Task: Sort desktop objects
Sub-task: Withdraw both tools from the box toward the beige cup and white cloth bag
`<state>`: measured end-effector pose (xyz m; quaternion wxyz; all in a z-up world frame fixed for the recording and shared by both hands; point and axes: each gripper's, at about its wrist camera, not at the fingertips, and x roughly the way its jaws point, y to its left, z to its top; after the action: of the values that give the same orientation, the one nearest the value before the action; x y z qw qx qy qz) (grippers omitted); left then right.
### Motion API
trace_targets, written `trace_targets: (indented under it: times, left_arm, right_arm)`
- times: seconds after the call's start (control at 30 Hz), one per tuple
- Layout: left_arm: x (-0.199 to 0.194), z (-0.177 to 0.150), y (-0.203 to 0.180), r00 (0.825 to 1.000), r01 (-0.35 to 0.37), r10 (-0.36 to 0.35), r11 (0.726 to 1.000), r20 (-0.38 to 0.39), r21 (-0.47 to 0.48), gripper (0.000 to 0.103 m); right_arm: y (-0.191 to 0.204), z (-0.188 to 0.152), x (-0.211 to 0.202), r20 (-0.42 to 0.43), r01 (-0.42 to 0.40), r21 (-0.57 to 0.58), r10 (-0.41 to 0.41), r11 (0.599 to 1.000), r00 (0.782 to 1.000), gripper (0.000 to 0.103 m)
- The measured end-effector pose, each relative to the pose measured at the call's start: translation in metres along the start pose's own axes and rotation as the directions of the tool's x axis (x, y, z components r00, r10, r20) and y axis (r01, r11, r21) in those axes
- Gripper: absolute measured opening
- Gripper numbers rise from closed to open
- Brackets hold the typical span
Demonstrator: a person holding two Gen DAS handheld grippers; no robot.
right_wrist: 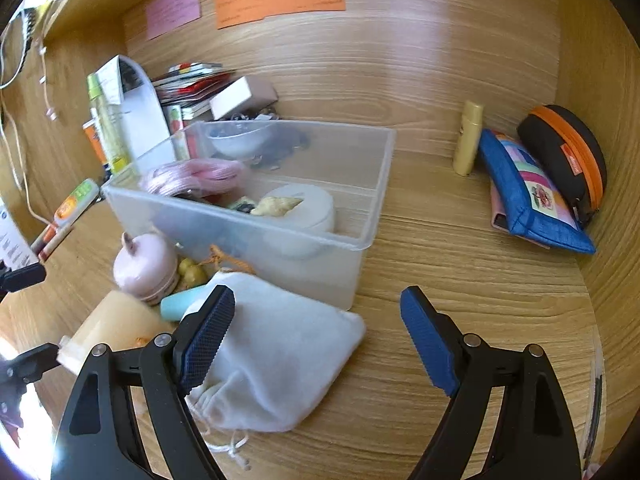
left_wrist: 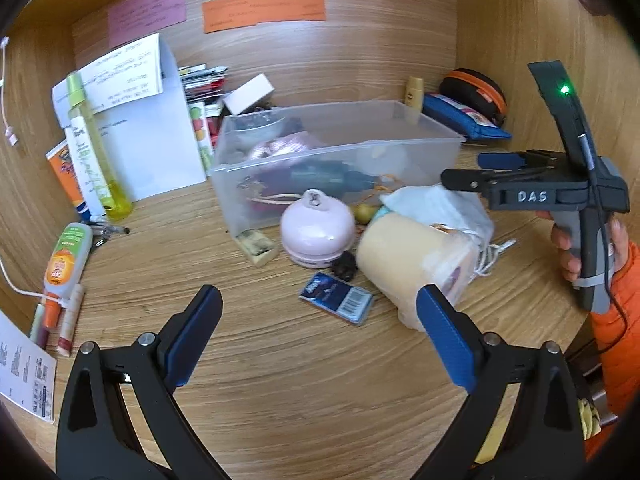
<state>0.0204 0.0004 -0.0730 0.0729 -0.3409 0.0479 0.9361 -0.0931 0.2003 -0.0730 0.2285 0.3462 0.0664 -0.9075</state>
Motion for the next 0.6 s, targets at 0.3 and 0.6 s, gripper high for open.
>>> trace_targets:
  times: [0.3,0.6]
  left_arm:
    - [0.001,0.005,-0.016,0.998,0.057,-0.057,0.997,0.011,0.054,0.101]
    - [0.042,0.014,-0.02,0.987,0.141,-0.137,0.989,-0.079,0.035,0.101]
  right_arm:
    - [-0.009,-0.005,0.001,-0.03,-0.031,0.051,0.033,0.998,0.999,0.084]
    - [-0.002,-0.009,0.012,-0.093,-0.076,0.04,0.08,0.996,0.992,0.084]
